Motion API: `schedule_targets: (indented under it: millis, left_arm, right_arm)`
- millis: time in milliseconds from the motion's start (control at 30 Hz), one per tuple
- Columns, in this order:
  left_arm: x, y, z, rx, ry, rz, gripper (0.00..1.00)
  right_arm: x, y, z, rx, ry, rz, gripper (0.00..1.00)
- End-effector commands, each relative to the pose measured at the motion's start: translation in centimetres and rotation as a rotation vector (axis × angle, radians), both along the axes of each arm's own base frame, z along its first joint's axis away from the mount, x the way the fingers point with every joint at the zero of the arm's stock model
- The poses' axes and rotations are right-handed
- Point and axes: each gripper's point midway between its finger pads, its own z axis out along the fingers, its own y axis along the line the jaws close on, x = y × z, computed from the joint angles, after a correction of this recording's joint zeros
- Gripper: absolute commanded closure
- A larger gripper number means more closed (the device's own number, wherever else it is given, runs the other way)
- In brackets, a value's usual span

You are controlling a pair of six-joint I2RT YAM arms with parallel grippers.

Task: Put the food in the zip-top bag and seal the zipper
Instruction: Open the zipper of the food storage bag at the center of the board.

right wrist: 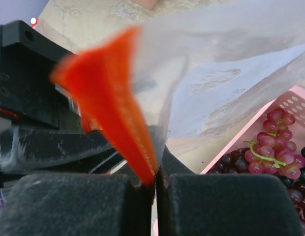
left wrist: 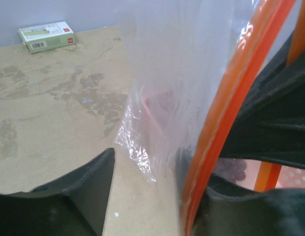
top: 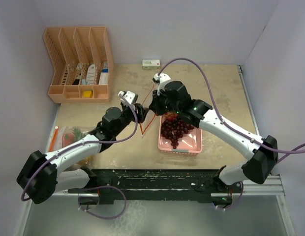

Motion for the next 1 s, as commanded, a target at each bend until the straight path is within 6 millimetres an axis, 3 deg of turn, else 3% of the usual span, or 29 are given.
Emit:
schedule_targets:
  millis: [0, 67, 100, 200, 300, 400, 500, 600, 700, 767, 833, 900, 967]
  left_arm:
    - [0.9, -1.3, 3.8, -0.083, -0.092, -0.045, 0.51]
    - [1.1, -1.3, 3.8, -0.060, -0.082, -0.043, 0.90]
    - [1.3, -1.0, 3.8, -0.040, -0.066, -0.027, 1.00]
    - [1.6, 1.2, 5.0, 0.028, -0.010, 0.078, 1.00]
    - [1.3, 5.5, 6.9, 0.055, 0.044, 0.273, 1.00]
    - [-0.3, 9.2, 8.3, 0.108, 0.080, 0.394, 1.00]
    - [-2.1, 12.2, 8.2, 0.174, 0.149, 0.476, 1.00]
    - [-4.0, 13.7, 7.0, 0.202, 0.221, 0.499, 1.00]
    - [-5.2, 14.1, 5.7, 0.189, 0.264, 0.495, 1.00]
    - [-5.6, 14.0, 4.9, 0.179, 0.282, 0.481, 1.00]
    - [-6.0, 13.9, 4.2, 0.182, 0.308, 0.473, 1.00]
    - [-6.2, 14.1, 3.6, 0.198, 0.334, 0.483, 1.00]
    - [-6.3, 14.3, 3.0, 0.216, 0.350, 0.492, 1.00]
  right_arm:
    - [-1.0, 0.2, 1.2, 0.020, -0.021, 0.047, 1.00]
    - [-0.8, -0.2, 1.1, 0.008, -0.020, 0.027, 1.00]
    - [-0.7, -0.6, 0.9, -0.004, -0.019, 0.007, 1.00]
    - [0.3, -2.5, 0.0, -0.069, -0.015, -0.111, 1.00]
    - [1.0, -5.5, -1.9, -0.157, 0.015, -0.276, 1.00]
    - [1.5, -7.3, -3.0, -0.212, 0.018, -0.371, 1.00]
    - [1.9, -8.7, -3.7, -0.266, 0.010, -0.439, 1.00]
    - [2.5, -9.3, -4.4, -0.316, 0.004, -0.478, 1.00]
    - [2.6, -7.8, -4.7, -0.322, 0.014, -0.394, 0.91]
    - [1.6, -3.8, -3.7, -0.212, 0.016, -0.175, 0.75]
    - [0.4, 0.0, -1.3, -0.061, -0.026, 0.017, 0.61]
    - [-0.9, 2.3, 0.3, 0.036, -0.053, 0.166, 0.44]
    - [-2.6, 3.3, 0.9, 0.085, -0.030, 0.263, 0.33]
